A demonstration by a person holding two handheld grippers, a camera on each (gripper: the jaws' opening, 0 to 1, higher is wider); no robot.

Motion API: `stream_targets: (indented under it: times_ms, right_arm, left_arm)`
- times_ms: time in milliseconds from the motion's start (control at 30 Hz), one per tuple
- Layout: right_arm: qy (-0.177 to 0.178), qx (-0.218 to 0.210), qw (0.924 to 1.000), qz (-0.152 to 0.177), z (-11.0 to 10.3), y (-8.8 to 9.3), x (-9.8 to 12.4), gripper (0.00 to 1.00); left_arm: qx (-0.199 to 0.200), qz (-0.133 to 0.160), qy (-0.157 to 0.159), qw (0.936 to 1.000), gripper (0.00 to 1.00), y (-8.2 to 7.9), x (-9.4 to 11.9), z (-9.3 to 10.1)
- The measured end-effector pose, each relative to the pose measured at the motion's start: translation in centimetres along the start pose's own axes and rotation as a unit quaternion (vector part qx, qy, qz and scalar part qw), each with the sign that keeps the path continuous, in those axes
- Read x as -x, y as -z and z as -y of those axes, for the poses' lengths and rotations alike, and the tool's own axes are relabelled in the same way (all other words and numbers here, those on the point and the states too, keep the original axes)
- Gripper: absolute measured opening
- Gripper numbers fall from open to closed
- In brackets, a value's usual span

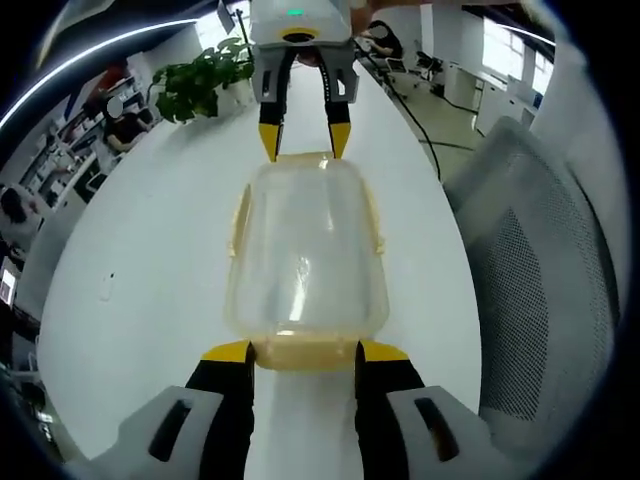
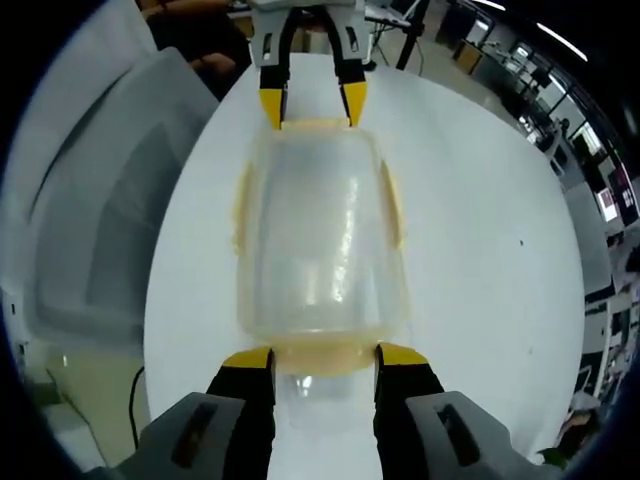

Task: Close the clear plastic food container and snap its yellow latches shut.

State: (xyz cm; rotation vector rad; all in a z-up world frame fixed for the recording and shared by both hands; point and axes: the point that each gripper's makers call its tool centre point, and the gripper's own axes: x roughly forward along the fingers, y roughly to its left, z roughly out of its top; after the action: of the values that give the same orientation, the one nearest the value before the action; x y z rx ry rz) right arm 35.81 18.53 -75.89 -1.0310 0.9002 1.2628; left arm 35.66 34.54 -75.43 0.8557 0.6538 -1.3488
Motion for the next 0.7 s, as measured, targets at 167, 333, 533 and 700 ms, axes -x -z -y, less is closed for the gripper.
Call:
stream_targets:
  times_ms: [167,333,533,700]
  right_arm:
    - [-0.002,0.007,1.0000,-0.004,0.1,0.6,0.3,0.36]
    - [-0.007,0.007,0.9999,-0.006,0.0,1.5,0.4,0.36]
    - [-0.012,0.007,0.9999,-0.011,0.2,2.4,0.4,0.36]
    - [-0.016,0.008,0.9998,-0.012,0.4,3.0,0.8,0.36]
  left_arm:
    - [0.011,0.001,-0.002,0.9999,0.38,-0.6,-0.5,0.2]
    - [0.014,0.008,-0.002,0.9999,0.38,-1.2,-1.0,0.4]
    - [0.019,0.009,-0.003,0.9998,0.38,-1.8,-1.6,0.4]
    - [0.027,0.015,-0.002,0.9995,0.38,-2.4,-2.1,0.4]
